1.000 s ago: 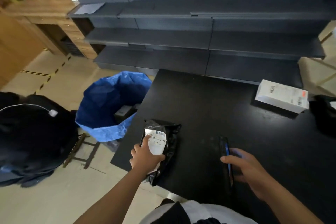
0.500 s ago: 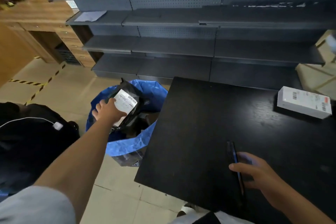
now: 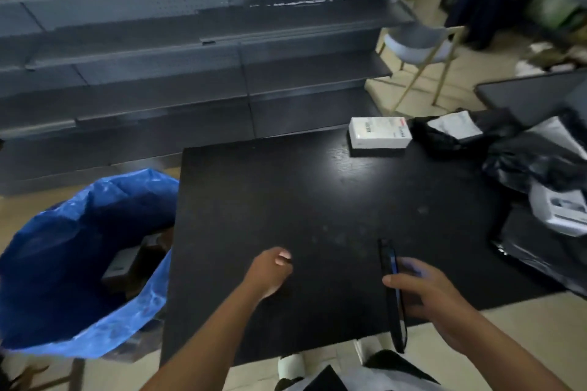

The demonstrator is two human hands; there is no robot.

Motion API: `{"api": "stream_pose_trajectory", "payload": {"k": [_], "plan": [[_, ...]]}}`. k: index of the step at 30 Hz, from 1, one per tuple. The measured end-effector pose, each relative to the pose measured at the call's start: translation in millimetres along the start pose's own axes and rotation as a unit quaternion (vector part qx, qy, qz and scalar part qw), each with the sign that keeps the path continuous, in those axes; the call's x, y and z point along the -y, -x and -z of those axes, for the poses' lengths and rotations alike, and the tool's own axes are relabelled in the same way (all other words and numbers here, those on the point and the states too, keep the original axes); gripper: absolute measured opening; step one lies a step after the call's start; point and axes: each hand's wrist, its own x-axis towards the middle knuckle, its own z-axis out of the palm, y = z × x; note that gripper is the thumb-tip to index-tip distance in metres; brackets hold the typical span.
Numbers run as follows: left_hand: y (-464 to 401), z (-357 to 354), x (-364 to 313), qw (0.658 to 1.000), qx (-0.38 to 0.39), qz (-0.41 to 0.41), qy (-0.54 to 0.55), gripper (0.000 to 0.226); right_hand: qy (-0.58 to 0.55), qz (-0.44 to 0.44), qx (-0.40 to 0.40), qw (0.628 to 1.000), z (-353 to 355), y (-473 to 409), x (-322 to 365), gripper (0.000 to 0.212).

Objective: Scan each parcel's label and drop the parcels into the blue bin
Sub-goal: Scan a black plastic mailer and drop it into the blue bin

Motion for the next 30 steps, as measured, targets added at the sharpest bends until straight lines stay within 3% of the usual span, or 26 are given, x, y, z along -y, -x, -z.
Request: {"api": "stream_pose_trajectory", "payload": {"k": [2, 5, 10, 14, 16, 20, 23, 27, 30], "plan": [[-7, -33, -29, 0.998, 0.052, -0.045, -0.012, 0.021, -0.024, 0.005, -0.018, 1.000, 21, 4, -9, 0.075], [-11, -73, -69, 0.989, 0.102, -0.092, -0.058, 0.027, -0.064, 0.016, -0.050, 0.997, 54, 7, -24, 0.094], [-19, -132, -131, 0.975, 0.151, -0.100, -0.127, 0.026, -0.119, 0.021, -0.074, 0.990, 120, 12, -35, 0.084], [-29, -186, -188, 0.955, 0.192, -0.115, -0.197, 0.029, -0.145, 0.018, -0.121, 0.982, 182, 12, -47, 0.113], [-37, -218, -222, 0.945, 0.205, -0.120, -0.225, 0.031, -0.163, 0.009, -0.132, 0.978, 217, 14, -51, 0.106], [-62, -283, -283, 0.941, 0.201, -0.124, -0.244, 0.045, -0.192, -0.004, -0.148, 0.970, 276, 12, -60, 0.073], [-76, -332, -326, 0.959, 0.189, -0.113, -0.179, 0.064, -0.206, -0.011, -0.173, 0.963, 318, 11, -69, 0.053], [-100, -387, -365, 0.986, 0.166, -0.024, -0.023, 0.079, -0.193, -0.001, -0.210, 0.958, 361, 12, -83, 0.088], [-118, -417, -374, 0.991, 0.120, 0.021, -0.047, 0.092, -0.190, 0.005, -0.228, 0.955, 385, 16, -87, 0.084]]}}
